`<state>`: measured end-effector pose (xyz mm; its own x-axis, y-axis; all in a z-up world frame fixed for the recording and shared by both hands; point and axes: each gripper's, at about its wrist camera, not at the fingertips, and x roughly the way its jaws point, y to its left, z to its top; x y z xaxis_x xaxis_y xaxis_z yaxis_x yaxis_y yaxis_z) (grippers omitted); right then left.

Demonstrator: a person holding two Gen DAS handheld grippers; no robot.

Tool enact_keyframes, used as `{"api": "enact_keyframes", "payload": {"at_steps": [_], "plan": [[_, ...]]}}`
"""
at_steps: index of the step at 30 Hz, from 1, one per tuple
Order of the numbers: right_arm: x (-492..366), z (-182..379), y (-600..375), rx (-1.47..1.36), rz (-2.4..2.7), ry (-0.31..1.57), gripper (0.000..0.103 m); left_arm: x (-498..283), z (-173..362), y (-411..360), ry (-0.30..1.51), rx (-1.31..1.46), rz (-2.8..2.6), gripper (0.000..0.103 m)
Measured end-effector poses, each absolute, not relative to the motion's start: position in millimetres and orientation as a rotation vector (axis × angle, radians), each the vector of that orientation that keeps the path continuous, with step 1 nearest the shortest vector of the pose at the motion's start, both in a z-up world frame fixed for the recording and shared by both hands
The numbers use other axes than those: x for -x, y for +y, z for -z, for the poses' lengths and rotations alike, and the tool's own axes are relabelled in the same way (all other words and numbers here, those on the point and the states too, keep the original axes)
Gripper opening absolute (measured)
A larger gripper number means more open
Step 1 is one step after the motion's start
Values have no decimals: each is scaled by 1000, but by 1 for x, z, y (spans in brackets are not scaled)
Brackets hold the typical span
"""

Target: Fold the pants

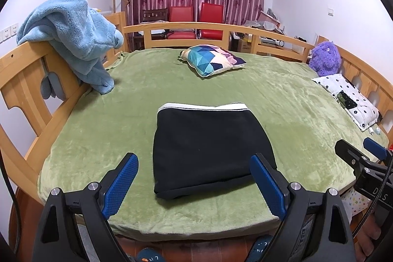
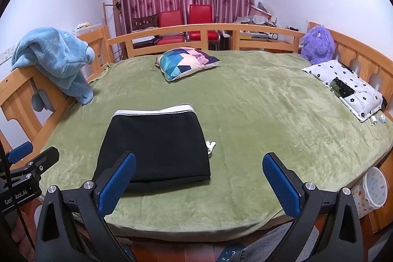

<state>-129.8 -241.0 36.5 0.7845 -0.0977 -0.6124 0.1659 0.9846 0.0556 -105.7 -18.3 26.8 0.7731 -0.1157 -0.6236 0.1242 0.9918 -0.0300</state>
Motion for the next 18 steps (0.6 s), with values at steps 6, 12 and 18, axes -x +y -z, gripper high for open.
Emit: {"api": "enact_keyframes", "payload": {"at_steps": [6, 12, 18], "plan": [[130, -37, -240, -111, 138, 650, 101, 101, -26, -18, 680, -7, 131, 93], [130, -37, -241, -110, 139, 651, 101, 100, -26, -17, 676, -8, 127, 93], [130, -37, -242, -108, 136, 650, 101, 95, -25, -14, 671, -9, 119, 93]]}}
